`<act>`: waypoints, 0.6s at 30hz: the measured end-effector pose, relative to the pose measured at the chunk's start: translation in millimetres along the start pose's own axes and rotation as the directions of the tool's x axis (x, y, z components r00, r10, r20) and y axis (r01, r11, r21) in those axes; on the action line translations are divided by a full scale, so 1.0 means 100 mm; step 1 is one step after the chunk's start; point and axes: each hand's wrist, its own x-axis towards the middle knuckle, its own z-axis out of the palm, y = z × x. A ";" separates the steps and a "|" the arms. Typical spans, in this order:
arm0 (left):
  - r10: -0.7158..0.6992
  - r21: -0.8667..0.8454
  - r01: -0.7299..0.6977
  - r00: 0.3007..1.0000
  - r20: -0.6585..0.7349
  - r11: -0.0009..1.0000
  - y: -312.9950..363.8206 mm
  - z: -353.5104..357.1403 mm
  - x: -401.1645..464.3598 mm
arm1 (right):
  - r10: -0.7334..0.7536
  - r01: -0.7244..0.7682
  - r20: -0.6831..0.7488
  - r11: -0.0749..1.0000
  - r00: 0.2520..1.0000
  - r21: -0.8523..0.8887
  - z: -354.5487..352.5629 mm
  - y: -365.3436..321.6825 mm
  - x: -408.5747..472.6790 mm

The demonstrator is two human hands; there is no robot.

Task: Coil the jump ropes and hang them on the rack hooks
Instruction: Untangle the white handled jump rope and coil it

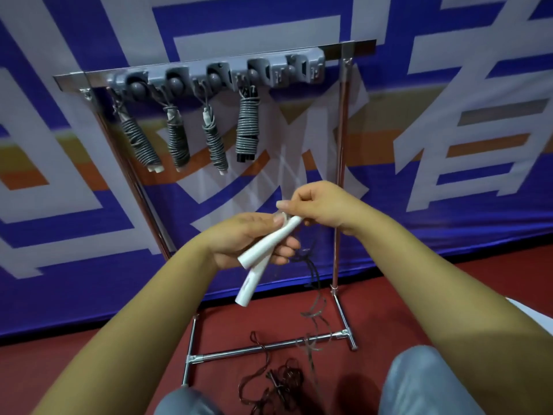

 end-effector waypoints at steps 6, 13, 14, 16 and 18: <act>0.136 -0.241 -0.166 0.981 -0.137 0.956 -0.03 0.11 0.04 | -0.039 0.128 -0.647 0.988 0.761 0.090 0.12 0.20 -0.16; 0.252 0.322 -0.189 0.953 -0.169 0.928 -0.20 0.39 0.12 | 0.332 -0.336 0.144 0.648 0.932 0.683 0.31 0.17 -0.27; 0.271 0.378 -0.193 0.949 -0.165 0.905 -0.24 0.40 0.13 | 0.328 -0.334 0.151 0.627 0.933 0.704 0.30 0.18 -0.25; 0.306 0.491 -0.190 0.937 -0.167 0.850 -0.30 0.37 0.15 | 0.308 -0.328 0.168 0.594 0.936 0.734 0.29 0.18 -0.22; 0.299 0.538 -0.150 0.933 -0.201 0.830 -0.38 0.30 0.15 | 0.302 -0.296 0.143 0.558 0.943 0.775 0.26 0.18 -0.19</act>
